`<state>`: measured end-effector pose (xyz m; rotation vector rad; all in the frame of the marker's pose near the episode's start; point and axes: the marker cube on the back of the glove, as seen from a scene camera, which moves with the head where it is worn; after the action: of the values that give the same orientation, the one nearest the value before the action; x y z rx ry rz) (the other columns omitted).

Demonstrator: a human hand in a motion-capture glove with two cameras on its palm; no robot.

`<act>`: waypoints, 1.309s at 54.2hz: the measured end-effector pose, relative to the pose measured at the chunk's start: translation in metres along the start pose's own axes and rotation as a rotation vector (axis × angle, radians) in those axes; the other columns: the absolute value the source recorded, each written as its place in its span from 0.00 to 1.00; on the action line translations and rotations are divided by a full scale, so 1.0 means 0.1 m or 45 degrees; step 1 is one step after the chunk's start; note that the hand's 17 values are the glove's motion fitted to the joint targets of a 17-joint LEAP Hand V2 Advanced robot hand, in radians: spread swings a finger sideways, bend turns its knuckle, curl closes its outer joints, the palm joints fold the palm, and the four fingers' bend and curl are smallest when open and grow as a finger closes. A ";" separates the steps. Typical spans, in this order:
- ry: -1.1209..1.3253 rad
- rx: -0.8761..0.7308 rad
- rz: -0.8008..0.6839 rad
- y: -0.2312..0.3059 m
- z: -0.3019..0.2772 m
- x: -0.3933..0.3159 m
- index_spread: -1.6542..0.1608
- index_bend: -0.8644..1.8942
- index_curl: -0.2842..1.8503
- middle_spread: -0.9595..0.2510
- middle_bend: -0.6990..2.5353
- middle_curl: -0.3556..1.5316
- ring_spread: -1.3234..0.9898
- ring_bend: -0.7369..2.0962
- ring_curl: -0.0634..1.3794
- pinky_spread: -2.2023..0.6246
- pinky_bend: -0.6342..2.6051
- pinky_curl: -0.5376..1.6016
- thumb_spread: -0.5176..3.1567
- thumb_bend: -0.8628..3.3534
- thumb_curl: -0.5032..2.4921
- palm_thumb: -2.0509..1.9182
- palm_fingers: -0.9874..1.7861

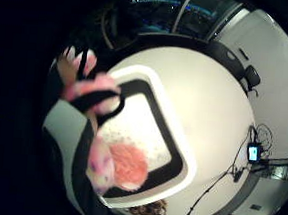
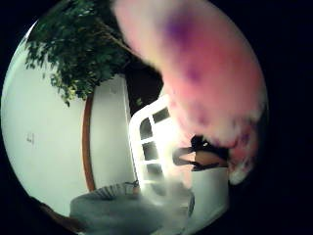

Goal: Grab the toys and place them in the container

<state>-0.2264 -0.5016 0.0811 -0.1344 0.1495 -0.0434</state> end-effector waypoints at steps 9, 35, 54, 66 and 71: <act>-0.200 -0.228 -0.143 0.16 0.21 0.00 0.70 0.35 0.25 0.63 0.29 0.41 0.47 0.40 0.35 0.72 0.54 0.48 0.39 0.19 0.47 0.57 0.22; -0.252 -0.234 -0.293 1.67 -0.12 0.63 0.73 0.38 0.25 0.71 0.26 0.33 0.56 0.31 0.23 0.81 0.48 0.42 0.49 0.20 0.34 0.51 0.29; -0.268 -0.271 -0.343 3.34 0.28 0.81 0.72 0.38 0.28 0.70 0.27 0.33 0.56 0.32 0.21 0.81 0.45 0.40 0.50 0.20 0.30 0.51 0.33; 0.019 -0.423 -0.305 3.38 1.14 0.67 0.71 0.38 0.29 0.70 0.27 0.33 0.56 0.32 0.21 0.81 0.44 0.40 0.50 0.20 0.29 0.51 0.33; 0.156 -0.456 -0.321 3.43 1.53 0.65 0.70 0.37 0.29 0.69 0.26 0.33 0.55 0.32 0.21 0.81 0.46 0.41 0.50 0.20 0.28 0.51 0.33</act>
<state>-0.1275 -0.1458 0.1751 -0.5085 0.2612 -0.2774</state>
